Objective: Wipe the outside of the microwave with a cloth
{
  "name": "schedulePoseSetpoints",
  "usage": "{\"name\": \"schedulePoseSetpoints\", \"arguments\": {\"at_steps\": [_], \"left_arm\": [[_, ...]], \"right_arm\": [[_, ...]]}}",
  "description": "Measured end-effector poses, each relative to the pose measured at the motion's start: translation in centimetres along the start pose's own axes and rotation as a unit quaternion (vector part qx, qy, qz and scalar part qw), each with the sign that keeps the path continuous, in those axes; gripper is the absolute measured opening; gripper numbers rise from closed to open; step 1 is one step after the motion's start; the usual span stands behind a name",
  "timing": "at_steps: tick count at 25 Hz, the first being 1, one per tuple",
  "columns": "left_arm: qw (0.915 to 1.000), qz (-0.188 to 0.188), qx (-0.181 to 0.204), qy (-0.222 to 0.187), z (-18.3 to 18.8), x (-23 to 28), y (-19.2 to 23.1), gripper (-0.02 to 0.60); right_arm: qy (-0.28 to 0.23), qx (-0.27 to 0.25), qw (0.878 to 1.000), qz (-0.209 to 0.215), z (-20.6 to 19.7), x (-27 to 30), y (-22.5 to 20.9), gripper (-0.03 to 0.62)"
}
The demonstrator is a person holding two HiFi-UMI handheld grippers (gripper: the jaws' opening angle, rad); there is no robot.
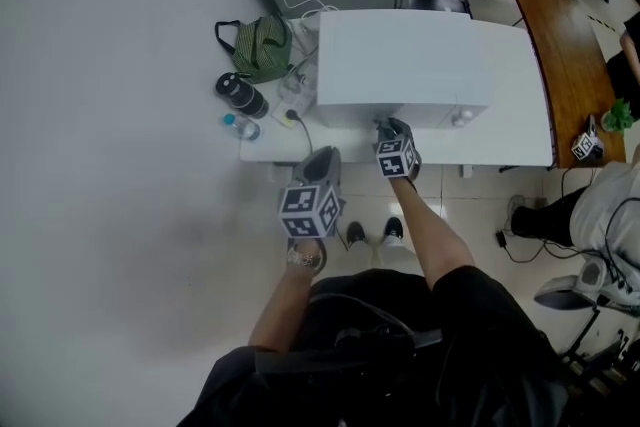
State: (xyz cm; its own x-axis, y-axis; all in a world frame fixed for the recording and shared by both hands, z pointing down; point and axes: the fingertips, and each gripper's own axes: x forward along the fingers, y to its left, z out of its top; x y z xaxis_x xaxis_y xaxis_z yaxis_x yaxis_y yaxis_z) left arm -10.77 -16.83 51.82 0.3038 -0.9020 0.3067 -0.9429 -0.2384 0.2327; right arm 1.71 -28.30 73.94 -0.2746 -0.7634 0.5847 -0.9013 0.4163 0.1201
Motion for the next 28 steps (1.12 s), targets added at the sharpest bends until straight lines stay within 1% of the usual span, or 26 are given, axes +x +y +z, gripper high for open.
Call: {"name": "schedulePoseSetpoints", "arguments": {"at_steps": [2,4,7,9,11,14,16,17,20,22,24,26,28], "left_arm": [[0.9999,-0.012,0.002,0.000,0.1,0.7,-0.9,0.044],[0.9997,-0.024,0.004,0.000,0.0,1.3,-1.7,0.044],[0.9992,-0.039,0.007,0.001,0.0,1.9,-2.8,0.044],[0.9990,-0.044,0.010,0.002,0.2,2.2,-3.2,0.044],[0.9988,-0.047,0.012,0.002,0.4,2.3,-3.7,0.044],[0.9988,-0.047,0.013,-0.001,0.8,2.3,-3.8,0.044],[0.9989,-0.045,0.012,-0.004,1.1,2.0,-3.6,0.044],[0.9990,-0.043,0.011,-0.005,1.3,1.7,-3.4,0.044],[0.9994,-0.031,0.010,-0.010,1.7,0.8,-2.4,0.044],[0.9996,-0.022,0.011,-0.011,1.8,0.2,-1.6,0.044],[0.9998,-0.012,0.013,-0.009,1.8,-0.9,-0.9,0.044],[0.9998,0.001,0.016,-0.008,1.6,-2.2,0.0,0.044],[0.9997,0.016,0.016,-0.008,1.4,-3.3,1.1,0.044]], "right_arm": [[0.005,0.032,0.998,-0.048,-1.9,-1.2,-5.0,0.049],[0.011,0.061,0.994,-0.091,-4.1,-2.5,-9.8,0.049],[0.022,0.089,0.986,-0.141,-6.9,-4.0,-15.5,0.049],[0.028,0.097,0.982,-0.161,-7.9,-4.8,-17.8,0.049],[0.029,0.100,0.980,-0.172,-8.2,-5.7,-19.2,0.049],[0.029,0.108,0.979,-0.171,-8.5,-5.9,-19.2,0.049],[0.016,0.117,0.981,-0.152,-7.6,-5.7,-16.6,0.049],[0.003,0.118,0.985,-0.129,-6.7,-5.6,-14.0,0.048],[-0.032,0.091,0.995,-0.023,-3.2,-3.7,-2.3,0.049],[-0.037,0.066,0.996,0.040,-1.2,-1.7,5.1,0.049],[-0.025,0.030,0.996,0.085,0.0,0.2,10.6,0.049],[-0.004,-0.007,0.994,0.109,0.2,1.9,13.8,0.049],[0.011,-0.019,0.994,0.111,0.1,3.1,14.5,0.049]]}}
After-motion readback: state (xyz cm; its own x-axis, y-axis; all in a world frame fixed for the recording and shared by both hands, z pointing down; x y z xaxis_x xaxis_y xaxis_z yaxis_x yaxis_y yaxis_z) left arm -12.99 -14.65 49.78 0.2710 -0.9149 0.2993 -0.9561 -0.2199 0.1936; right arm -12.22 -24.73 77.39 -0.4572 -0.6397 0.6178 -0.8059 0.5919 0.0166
